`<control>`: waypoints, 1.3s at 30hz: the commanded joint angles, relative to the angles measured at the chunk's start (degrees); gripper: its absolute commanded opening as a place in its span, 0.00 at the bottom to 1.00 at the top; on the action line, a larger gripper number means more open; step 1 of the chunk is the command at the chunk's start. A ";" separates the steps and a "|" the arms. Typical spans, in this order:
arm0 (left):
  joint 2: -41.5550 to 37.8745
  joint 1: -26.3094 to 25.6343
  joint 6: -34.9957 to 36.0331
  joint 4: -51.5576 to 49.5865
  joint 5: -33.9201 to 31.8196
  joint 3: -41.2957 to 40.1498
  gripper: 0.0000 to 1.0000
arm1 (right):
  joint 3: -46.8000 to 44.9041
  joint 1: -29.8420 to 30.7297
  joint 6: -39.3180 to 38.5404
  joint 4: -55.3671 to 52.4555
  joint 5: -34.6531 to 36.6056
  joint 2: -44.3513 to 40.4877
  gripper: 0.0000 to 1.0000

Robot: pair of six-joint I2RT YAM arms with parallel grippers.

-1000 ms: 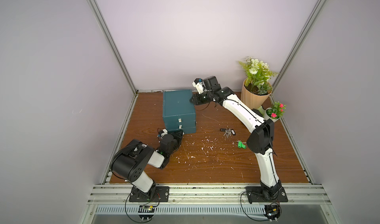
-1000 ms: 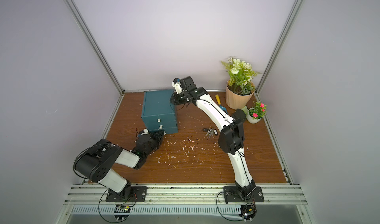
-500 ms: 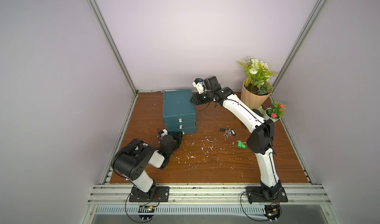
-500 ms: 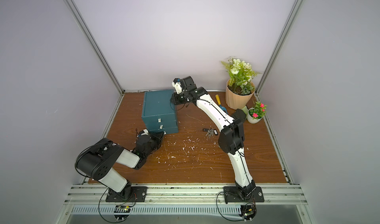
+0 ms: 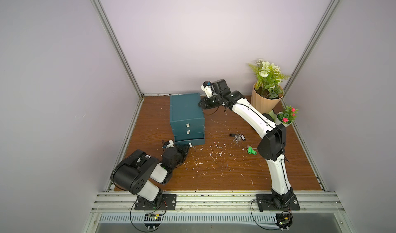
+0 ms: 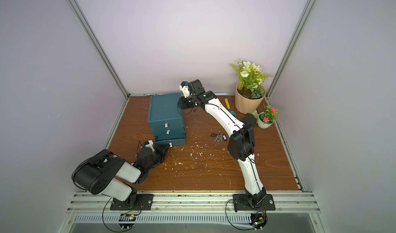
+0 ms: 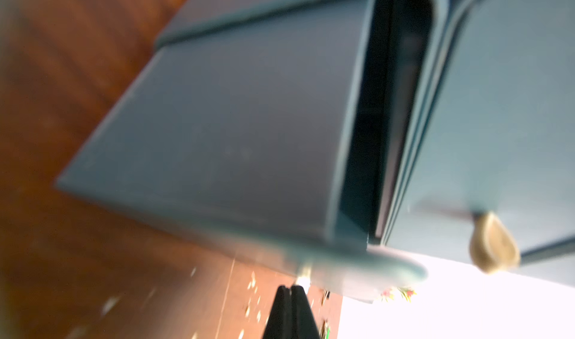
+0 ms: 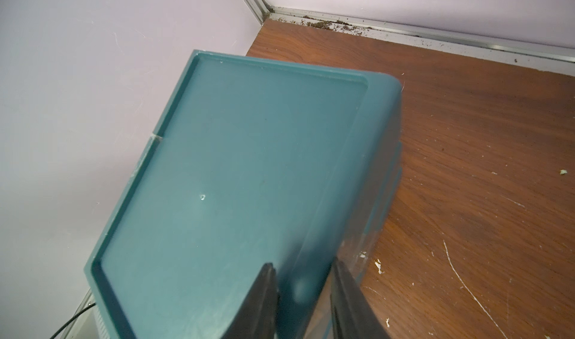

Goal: Take the keys out of the drawer
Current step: Open the drawer in the storage box.

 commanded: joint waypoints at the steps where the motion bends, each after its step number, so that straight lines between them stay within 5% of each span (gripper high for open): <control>1: -2.79 -1.52 0.05 -0.86 2.80 -3.16 0.00 | -1.54 0.36 -1.32 -3.58 1.14 -1.83 0.32; 9: -12.99 -8.26 -1.49 -8.30 1.09 -7.13 0.00 | -3.90 0.42 -1.48 -2.59 1.59 -3.10 0.32; 14: -26.20 -8.43 1.08 -23.87 -0.81 -7.77 0.01 | -4.87 1.10 -1.57 -2.37 2.03 -4.11 0.32; 15: -29.69 -8.36 2.43 -28.41 -1.91 -6.97 0.07 | -5.04 1.22 -1.49 -2.26 2.03 -4.23 0.32; 18: -41.43 -8.43 5.32 -43.56 -8.32 -3.15 0.53 | -5.23 1.88 -1.40 -2.24 2.03 -4.46 0.32; 23: -53.82 -7.21 5.74 -54.77 -16.11 0.31 0.53 | -4.74 2.75 -1.34 -2.29 1.84 -4.65 0.32; 27: -50.22 -3.29 9.17 -57.05 -10.90 4.00 0.48 | -4.61 2.92 -1.39 -2.72 1.77 -4.65 0.32; 34: -32.99 -2.41 31.99 -71.72 -8.12 25.95 0.43 | -4.29 3.23 -1.64 -2.94 2.00 -5.40 0.32; 39: -24.12 -2.23 41.56 -78.43 -5.42 36.98 0.40 | -4.57 3.18 -1.58 -2.89 1.98 -6.02 0.32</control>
